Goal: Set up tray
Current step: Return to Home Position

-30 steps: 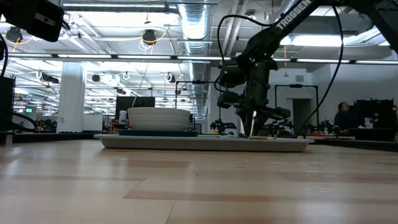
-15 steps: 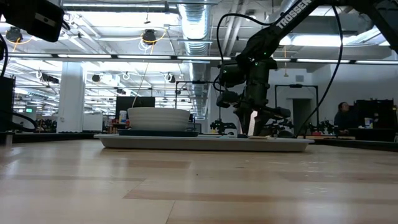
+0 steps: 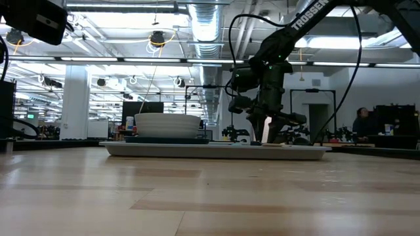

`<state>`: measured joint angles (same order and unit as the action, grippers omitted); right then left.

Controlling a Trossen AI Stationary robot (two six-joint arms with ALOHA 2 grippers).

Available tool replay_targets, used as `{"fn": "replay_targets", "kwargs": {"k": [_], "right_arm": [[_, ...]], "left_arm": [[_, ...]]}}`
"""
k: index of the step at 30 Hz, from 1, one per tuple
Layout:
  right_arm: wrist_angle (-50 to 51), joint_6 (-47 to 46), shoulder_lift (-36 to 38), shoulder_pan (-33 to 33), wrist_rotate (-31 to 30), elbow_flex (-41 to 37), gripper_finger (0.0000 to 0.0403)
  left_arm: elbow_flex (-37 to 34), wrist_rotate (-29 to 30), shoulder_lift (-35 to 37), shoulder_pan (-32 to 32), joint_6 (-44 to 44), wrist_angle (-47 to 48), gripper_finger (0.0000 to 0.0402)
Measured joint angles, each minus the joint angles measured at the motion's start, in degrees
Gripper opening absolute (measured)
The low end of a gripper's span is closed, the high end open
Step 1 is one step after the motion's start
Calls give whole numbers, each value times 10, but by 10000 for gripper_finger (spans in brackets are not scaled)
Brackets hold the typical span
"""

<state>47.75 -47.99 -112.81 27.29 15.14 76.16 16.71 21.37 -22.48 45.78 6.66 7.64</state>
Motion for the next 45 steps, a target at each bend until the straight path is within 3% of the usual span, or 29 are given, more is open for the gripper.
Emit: {"fn": "replay_targets", "kwargs": {"k": [21, 26, 29, 33, 36, 41, 45], "right_arm": [[52, 35, 25, -2, -7, 39, 102], [69, 54, 64, -23, -49, 50, 102], [85, 65, 109, -49, -115, 50, 102], [106, 85, 183, -117, -217, 49, 102], [60, 121, 244, -192, -222, 28, 102], [-170, 141, 327, -348, -138, -47, 102], [-345, 197, 353, -470, -159, -94, 102]], "left_arm": [[0, 0, 0, 0, 0, 4, 126], [0, 0, 0, 0, 0, 6, 126], [0, 0, 0, 0, -2, 7, 126], [0, 0, 0, 0, -13, 8, 126], [0, 0, 0, 0, -13, 8, 126], [0, 4, 0, 0, -13, 8, 126], [0, 5, 0, 0, -13, 4, 126]]}}
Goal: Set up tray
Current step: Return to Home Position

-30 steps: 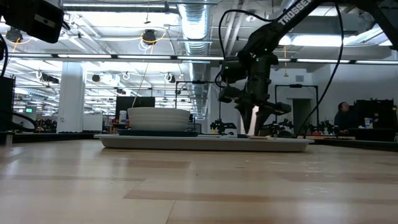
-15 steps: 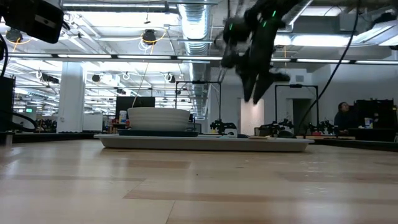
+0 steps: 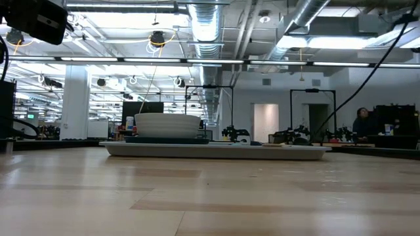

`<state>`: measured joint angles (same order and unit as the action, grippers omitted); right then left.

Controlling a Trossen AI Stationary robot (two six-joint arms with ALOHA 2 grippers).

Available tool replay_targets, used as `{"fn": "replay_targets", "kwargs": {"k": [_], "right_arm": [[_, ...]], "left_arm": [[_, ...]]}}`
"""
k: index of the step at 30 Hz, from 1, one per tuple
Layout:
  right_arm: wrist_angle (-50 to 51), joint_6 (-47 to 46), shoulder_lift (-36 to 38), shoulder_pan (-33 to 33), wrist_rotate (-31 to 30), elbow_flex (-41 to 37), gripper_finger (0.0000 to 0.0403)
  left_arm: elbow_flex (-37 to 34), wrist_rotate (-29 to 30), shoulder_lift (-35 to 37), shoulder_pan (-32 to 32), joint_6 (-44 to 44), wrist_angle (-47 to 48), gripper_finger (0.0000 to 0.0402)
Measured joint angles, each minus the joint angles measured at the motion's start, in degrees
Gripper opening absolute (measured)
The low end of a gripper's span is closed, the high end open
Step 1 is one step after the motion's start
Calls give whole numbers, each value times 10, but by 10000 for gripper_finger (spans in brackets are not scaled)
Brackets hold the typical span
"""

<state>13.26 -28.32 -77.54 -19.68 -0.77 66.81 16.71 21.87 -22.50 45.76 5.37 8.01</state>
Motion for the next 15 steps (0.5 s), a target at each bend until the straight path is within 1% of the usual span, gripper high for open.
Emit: {"fn": "replay_targets", "kwargs": {"k": [2, 4, 6, 7, 9, 13, 15], "right_arm": [[-56, 3, 0, -59, -17, -16, 102], [-98, 10, -20, -113, -57, -19, 102], [-101, 42, -43, -150, -92, -20, 102], [-98, 50, -54, -164, -95, -21, 102], [-105, 62, -74, -182, -97, -20, 102], [-107, 55, -104, -198, -98, -20, 102], [-128, 118, -108, -198, -94, -21, 102]], "left_arm": [[0, 0, 0, 0, 0, 0, 126], [0, 0, 0, 0, 0, 0, 126], [0, 2, 0, 0, 0, -4, 126], [0, 6, 0, 0, 0, -6, 126], [0, 14, 0, 0, 0, -9, 126], [0, 25, 0, 0, 0, -10, 126], [0, 27, 0, 0, 0, -10, 126]]}}
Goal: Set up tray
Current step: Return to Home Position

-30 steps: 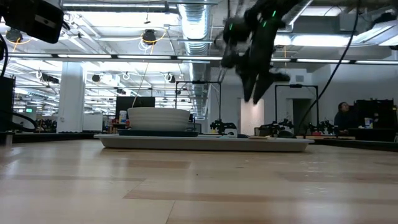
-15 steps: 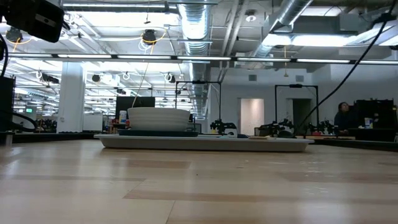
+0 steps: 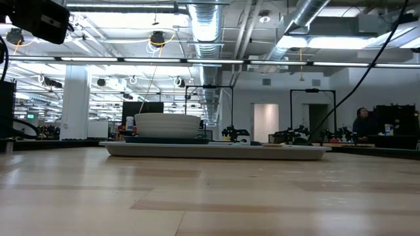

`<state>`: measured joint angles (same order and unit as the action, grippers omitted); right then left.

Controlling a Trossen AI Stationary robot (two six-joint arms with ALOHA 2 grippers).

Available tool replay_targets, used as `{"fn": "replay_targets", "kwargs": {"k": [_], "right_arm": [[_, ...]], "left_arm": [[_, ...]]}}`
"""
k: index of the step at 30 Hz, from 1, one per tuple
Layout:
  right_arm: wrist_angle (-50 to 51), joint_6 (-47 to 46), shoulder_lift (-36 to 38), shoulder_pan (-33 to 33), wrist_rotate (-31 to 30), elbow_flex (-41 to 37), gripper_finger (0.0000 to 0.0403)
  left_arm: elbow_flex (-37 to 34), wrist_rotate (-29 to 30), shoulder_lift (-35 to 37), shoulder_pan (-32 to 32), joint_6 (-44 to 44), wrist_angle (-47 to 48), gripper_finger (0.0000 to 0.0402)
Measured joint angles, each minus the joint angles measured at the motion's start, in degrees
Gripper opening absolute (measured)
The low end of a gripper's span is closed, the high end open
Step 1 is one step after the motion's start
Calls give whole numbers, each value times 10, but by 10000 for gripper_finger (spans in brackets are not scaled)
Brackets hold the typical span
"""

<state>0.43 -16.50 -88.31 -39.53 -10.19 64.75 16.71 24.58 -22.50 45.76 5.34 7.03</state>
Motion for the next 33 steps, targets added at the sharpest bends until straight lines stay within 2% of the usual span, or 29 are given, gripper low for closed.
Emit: {"fn": "replay_targets", "kwargs": {"k": [2, 4, 7, 9, 12, 19, 22, 24, 28, 33], "right_arm": [[-56, 96, 7, 0, 57, 0, 102], [-116, 164, 24, 17, 181, 0, 102], [-149, 176, 56, 49, 351, 1, 102], [-127, 157, 76, 74, 384, 2, 102], [-71, 139, 98, 111, 383, 2, 102], [1, 221, 159, 184, 387, 0, 102], [-7, 225, 206, 214, 386, -36, 102], [-41, 219, 246, 231, 380, -85, 102], [-158, 194, 340, 248, 321, -237, 102], [-309, 137, 446, 250, 206, -440, 102]], "left_arm": [[0, 0, 0, 0, 1, 0, 126], [0, 0, -5, 0, 15, 1, 126], [0, 0, -23, 0, 41, 29, 126], [0, -1, -39, 0, 53, 42, 126], [0, 3, -65, 0, 53, 20, 126], [0, -1, -86, 0, -20, -68, 126], [0, -2, -80, 0, -24, -71, 126], [0, -2, -66, 1, -26, -75, 126], [0, -29, -24, 9, -39, -56, 126], [-18, -61, 47, 27, -72, -61, 126]]}}
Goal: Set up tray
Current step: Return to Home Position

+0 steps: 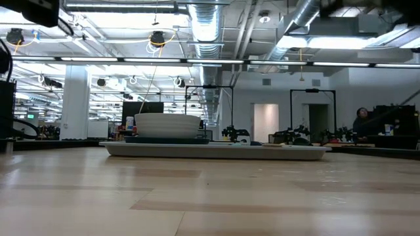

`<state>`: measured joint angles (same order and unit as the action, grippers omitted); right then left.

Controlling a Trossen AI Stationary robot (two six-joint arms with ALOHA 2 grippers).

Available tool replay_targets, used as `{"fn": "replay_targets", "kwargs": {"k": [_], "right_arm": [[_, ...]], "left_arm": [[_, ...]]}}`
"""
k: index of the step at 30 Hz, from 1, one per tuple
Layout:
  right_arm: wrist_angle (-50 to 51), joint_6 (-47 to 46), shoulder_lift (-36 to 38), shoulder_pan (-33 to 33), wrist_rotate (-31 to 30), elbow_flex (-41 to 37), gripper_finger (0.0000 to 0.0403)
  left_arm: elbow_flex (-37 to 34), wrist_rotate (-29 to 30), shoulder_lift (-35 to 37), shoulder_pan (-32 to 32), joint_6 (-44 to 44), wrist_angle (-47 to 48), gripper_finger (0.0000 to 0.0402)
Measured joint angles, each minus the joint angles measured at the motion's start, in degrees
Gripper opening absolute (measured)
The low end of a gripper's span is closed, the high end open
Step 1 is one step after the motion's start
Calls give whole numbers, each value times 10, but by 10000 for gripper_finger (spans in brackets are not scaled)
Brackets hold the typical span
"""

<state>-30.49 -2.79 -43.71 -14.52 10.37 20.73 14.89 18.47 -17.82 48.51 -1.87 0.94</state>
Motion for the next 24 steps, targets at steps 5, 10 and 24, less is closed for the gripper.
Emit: {"fn": "replay_targets", "kwargs": {"k": [5, 10, 24], "right_arm": [[-128, -8, 60, 0, -27, -156, 102], [-83, -60, 91, -4, -28, -202, 102], [0, -49, 85, -18, -30, -202, 102]], "left_arm": [[-54, 72, 115, 2, -36, -34, 126], [-96, 186, 172, 0, -47, -48, 126], [-143, 213, 155, 2, 84, -62, 126]]}}
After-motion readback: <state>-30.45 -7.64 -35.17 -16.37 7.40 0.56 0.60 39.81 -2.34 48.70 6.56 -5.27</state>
